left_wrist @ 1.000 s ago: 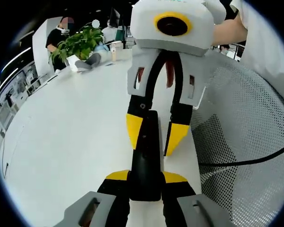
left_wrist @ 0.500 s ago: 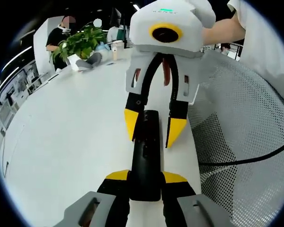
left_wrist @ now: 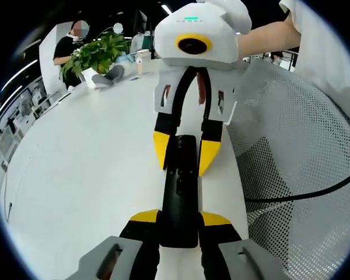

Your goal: Press the specified remote control buttons in sequence, fully releasing each button before pressing the next.

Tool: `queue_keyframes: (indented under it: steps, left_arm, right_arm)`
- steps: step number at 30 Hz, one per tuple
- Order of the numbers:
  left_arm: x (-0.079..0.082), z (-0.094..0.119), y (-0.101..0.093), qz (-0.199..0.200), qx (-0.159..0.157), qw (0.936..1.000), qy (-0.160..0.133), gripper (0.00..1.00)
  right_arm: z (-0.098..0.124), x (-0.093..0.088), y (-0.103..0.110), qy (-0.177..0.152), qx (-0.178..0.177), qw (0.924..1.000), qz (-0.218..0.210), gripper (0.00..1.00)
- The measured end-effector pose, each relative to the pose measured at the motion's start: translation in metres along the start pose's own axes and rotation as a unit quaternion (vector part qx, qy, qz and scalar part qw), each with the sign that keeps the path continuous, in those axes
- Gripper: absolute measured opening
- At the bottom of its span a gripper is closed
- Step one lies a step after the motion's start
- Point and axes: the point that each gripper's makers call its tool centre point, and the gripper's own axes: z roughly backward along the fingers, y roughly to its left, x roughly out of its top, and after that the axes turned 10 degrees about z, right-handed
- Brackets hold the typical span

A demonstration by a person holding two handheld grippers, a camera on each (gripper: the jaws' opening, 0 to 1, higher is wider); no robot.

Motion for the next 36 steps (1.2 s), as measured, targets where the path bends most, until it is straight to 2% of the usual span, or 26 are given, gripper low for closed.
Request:
queue_keyframes:
  steps: [6, 11, 17, 19, 21, 22, 24, 25, 28, 32, 36]
  left_arm:
    - [0.0, 0.0, 0.0, 0.004, 0.004, 1.0, -0.007, 0.24]
    - [0.0, 0.0, 0.001, 0.004, 0.006, 0.9999, -0.007, 0.24]
    - [0.001, 0.0, 0.001, 0.01, 0.012, 0.9998, -0.011, 0.25]
    - [0.002, -0.001, 0.0, 0.02, 0.023, 0.9995, -0.012, 0.26]
    - [0.002, -0.001, -0.001, 0.02, 0.025, 0.9994, -0.015, 0.3]
    - [0.001, -0.001, 0.0, 0.035, 0.031, 0.9988, -0.016, 0.31]
    - [0.003, -0.002, 0.0, 0.032, 0.034, 0.9988, -0.018, 0.37]
    - [0.002, -0.002, 0.001, 0.047, 0.043, 0.9978, -0.019, 0.41]
    - [0.002, -0.002, 0.002, 0.059, 0.045, 0.9969, -0.026, 0.54]
    - [0.001, 0.002, 0.009, 0.09, 0.066, 0.993, -0.039, 0.75]
    - [0.009, 0.012, 0.013, 0.111, 0.077, 0.9887, -0.066, 0.82]
  right_arm:
    - [0.0, 0.0, 0.0, 0.001, 0.0, 1.0, 0.005, 0.22]
    - [-0.001, -0.001, 0.001, 0.01, 0.003, 0.9995, 0.031, 0.22]
    - [-0.001, -0.001, 0.0, 0.011, 0.003, 0.9995, 0.029, 0.21]
    - [-0.001, -0.001, 0.0, 0.011, 0.001, 0.9996, 0.026, 0.21]
    - [-0.001, 0.0, 0.0, 0.011, 0.0, 0.9996, 0.025, 0.21]
    - [-0.001, 0.0, 0.0, 0.01, -0.001, 0.9997, 0.024, 0.21]
    - [-0.001, 0.0, 0.0, 0.01, -0.002, 0.9997, 0.021, 0.21]
    - [-0.001, 0.0, 0.0, 0.01, -0.003, 0.9997, 0.022, 0.21]
    - [-0.001, 0.0, 0.0, 0.008, -0.004, 0.9998, 0.018, 0.21]
    - [-0.001, 0.001, 0.0, 0.008, -0.007, 0.9999, 0.013, 0.22]
    - [-0.001, 0.0, -0.001, 0.005, -0.009, 0.9999, 0.01, 0.22]
